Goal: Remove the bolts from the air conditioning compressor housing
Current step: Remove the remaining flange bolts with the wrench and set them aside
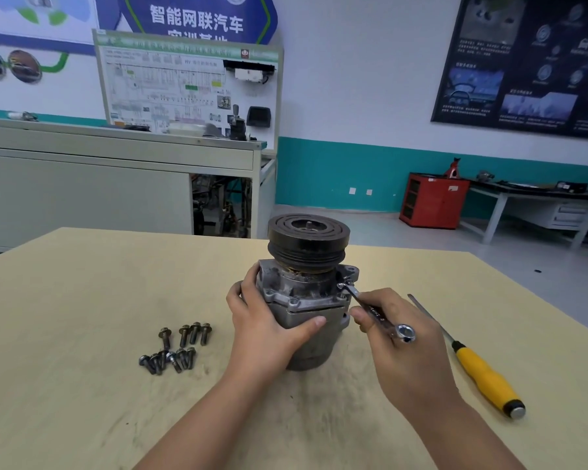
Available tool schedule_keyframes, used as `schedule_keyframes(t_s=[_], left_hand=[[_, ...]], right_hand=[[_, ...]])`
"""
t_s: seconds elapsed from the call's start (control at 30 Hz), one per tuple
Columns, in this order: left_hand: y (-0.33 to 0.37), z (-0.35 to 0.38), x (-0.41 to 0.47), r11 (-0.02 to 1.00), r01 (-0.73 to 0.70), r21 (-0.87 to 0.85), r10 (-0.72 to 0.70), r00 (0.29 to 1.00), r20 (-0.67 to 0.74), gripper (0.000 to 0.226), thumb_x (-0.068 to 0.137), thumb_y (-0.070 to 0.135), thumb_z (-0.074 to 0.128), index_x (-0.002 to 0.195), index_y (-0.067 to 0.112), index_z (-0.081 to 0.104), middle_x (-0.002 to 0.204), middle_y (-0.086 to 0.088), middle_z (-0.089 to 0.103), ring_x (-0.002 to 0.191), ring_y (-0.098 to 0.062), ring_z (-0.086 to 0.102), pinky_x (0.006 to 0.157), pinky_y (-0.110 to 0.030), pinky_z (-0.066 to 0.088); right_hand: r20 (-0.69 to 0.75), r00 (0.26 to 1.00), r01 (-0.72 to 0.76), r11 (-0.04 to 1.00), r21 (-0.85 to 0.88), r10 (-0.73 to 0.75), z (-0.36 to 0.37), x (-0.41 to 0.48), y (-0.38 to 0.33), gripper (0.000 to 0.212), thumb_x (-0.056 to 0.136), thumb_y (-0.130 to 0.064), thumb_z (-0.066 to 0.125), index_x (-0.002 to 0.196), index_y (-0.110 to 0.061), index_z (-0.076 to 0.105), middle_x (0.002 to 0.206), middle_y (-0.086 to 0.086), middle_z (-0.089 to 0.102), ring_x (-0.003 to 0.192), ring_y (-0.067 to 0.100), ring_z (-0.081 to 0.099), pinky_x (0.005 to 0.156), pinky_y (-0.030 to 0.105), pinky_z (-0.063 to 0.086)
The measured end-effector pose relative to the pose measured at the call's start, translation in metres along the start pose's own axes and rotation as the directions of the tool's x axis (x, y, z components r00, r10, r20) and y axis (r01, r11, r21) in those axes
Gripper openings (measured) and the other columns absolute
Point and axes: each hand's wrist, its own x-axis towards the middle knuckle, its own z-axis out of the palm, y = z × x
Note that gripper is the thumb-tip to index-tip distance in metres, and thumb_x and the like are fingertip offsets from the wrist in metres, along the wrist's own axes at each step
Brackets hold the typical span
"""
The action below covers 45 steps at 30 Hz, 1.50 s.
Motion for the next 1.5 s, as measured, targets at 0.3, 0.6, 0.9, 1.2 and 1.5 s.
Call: schedule_keyframes(t_s=[0.3,0.6,0.9,1.2,1.5], left_hand=[[0.000,0.000,-0.001,1.000,-0.007,-0.004,0.007,1.000,0.002,0.118,0.053,0.049,0.083,0.143,0.038,0.008,0.121,0.021,0.008,0.119,0.000,0.022,0.104,-0.017,0.020],[0.000,-0.002,-0.001,1.000,-0.012,-0.002,0.012,1.000,0.012,0.116,0.055,0.051,0.083,0.140,0.044,0.005,0.121,0.023,0.008,0.122,-0.004,0.025,0.102,-0.019,0.023],[-0.001,-0.001,-0.002,1.000,-0.010,-0.007,0.010,1.000,0.024,0.115,0.054,0.052,0.082,0.139,0.045,0.005,0.125,0.021,0.009,0.131,-0.012,0.027,0.103,-0.019,0.023],[-0.001,0.000,-0.001,1.000,-0.012,0.001,0.012,1.000,0.012,0.117,0.055,0.049,0.084,0.142,0.040,0.007,0.132,0.018,0.010,0.125,-0.005,0.024,0.104,-0.019,0.022],[0.001,0.000,0.000,1.000,0.001,0.007,-0.001,1.000,0.011,0.119,0.053,0.050,0.083,0.143,0.038,0.008,0.138,0.011,0.010,0.121,-0.003,0.022,0.104,-0.019,0.022]], right_hand=[[0.192,0.843,-0.502,0.607,0.616,0.502,-0.009,0.024,0.036,0.021,0.098,-0.004,0.041,0.089,-0.006,0.060,0.064,0.003,0.068,0.054,0.011,0.061,0.044,0.018,0.043],[0.397,0.617,-0.758,0.377,0.532,0.680,0.032,0.070,0.063,0.032,0.099,-0.017,0.041,0.067,-0.012,0.047,0.041,-0.004,0.035,0.033,0.007,0.026,0.032,0.017,0.021],[0.234,0.754,-0.568,0.430,0.702,0.614,0.022,0.082,0.049,0.023,0.097,-0.012,0.049,0.074,-0.009,0.052,0.046,-0.003,0.047,0.038,0.007,0.039,0.035,0.016,0.029],[-0.032,0.976,-0.186,0.906,0.379,0.214,0.000,0.035,0.018,0.020,0.089,-0.011,0.062,0.070,-0.016,0.054,0.060,0.001,0.066,0.049,0.010,0.062,0.047,0.015,0.044],[-0.044,0.985,-0.158,0.981,0.116,0.164,0.006,0.008,0.005,0.017,0.086,-0.023,0.063,0.073,-0.015,0.055,0.062,0.002,0.062,0.055,0.018,0.060,0.056,0.043,0.050]])
